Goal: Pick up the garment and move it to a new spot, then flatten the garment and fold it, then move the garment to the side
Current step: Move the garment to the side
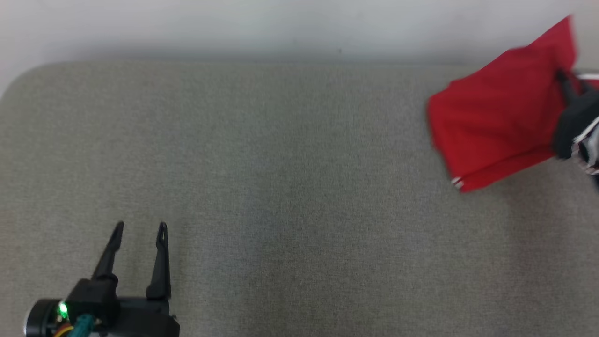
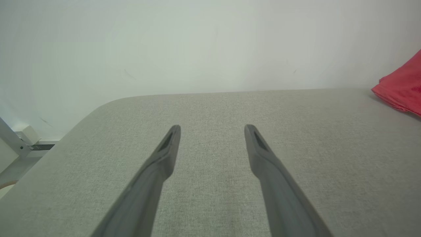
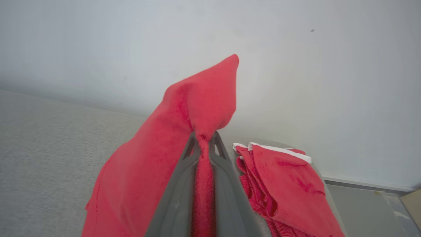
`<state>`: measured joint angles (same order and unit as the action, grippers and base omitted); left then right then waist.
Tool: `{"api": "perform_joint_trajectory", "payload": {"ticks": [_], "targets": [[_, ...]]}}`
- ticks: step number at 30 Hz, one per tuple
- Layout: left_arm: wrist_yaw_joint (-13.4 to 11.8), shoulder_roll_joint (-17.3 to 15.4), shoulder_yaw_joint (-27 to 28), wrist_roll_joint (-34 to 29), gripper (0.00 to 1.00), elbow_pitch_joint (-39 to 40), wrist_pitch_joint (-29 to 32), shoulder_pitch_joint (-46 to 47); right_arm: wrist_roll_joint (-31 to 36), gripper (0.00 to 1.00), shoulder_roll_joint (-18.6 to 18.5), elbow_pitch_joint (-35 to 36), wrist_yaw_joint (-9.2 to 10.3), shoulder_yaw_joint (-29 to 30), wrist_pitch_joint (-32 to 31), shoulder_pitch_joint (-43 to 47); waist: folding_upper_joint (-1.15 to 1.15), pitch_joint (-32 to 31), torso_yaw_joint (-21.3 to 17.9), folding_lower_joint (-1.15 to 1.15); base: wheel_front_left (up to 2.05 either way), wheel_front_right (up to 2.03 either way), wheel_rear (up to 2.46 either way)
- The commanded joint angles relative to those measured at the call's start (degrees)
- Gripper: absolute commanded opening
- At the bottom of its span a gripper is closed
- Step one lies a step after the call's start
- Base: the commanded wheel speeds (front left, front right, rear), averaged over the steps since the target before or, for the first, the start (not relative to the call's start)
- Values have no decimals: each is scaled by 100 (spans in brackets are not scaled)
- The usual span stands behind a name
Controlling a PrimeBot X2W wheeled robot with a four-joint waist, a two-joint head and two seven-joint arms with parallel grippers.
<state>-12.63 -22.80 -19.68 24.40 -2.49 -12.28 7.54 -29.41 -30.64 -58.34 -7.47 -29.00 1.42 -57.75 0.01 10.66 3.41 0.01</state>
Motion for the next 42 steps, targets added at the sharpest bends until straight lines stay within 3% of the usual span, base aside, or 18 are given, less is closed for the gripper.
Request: {"api": "perform_joint_trajectory", "payload": {"ticks": [1,7,15,26,33,34,35,36,39,42], "targets": [[-19,-47,29,-52,100,55,-21,112,49,0,-150,1,-4,-68,-31,-150,-1,409,-88,-1,0,0,0],[-99,-297,225,-227,100,552,-16,512,230,0,-1268,12,-4,-674,-305,-1148,-1,1328,-9,-1,0,0,0],[-257,-625,447,-366,100,1190,118,702,388,0,-1999,-292,-4,-1174,-487,-2054,-1,2012,65,-1,0,0,0],[-424,-907,619,-494,100,1815,304,543,548,0,-2408,-1019,-4,-1312,-391,-2513,-1,2429,20,-1,0,0,0],[-502,-1043,721,-506,100,2038,406,461,758,0,-2374,-1363,-3,-1313,-310,-2658,-1,2536,-54,-1,0,0,0],[-509,-1066,750,-502,100,2065,410,450,789,26,-2339,-1395,-3,-1304,-322,-2667,-1,2552,-71,-1,0,0,0],[-517,-1075,762,-497,100,2082,414,443,822,95,-2323,-1428,-4,-1301,-397,-2656,-1,2560,-82,-1,0,0,0],[-531,-1081,768,-496,100,2091,420,435,859,100,-2344,-1455,-3,-1276,-443,-2672,-1,2565,-90,-1,0,0,0],[-554,-1070,770,-503,100,2094,416,419,1081,100,-2420,-1502,-3,-1178,-173,-2840,-1,2567,-128,-1,0,0,0],[-575,-1021,763,-459,100,2031,367,424,1100,100,-2201,-1520,-4,-945,161,-2968,-1,2505,-197,-1,0,0,0]]}}
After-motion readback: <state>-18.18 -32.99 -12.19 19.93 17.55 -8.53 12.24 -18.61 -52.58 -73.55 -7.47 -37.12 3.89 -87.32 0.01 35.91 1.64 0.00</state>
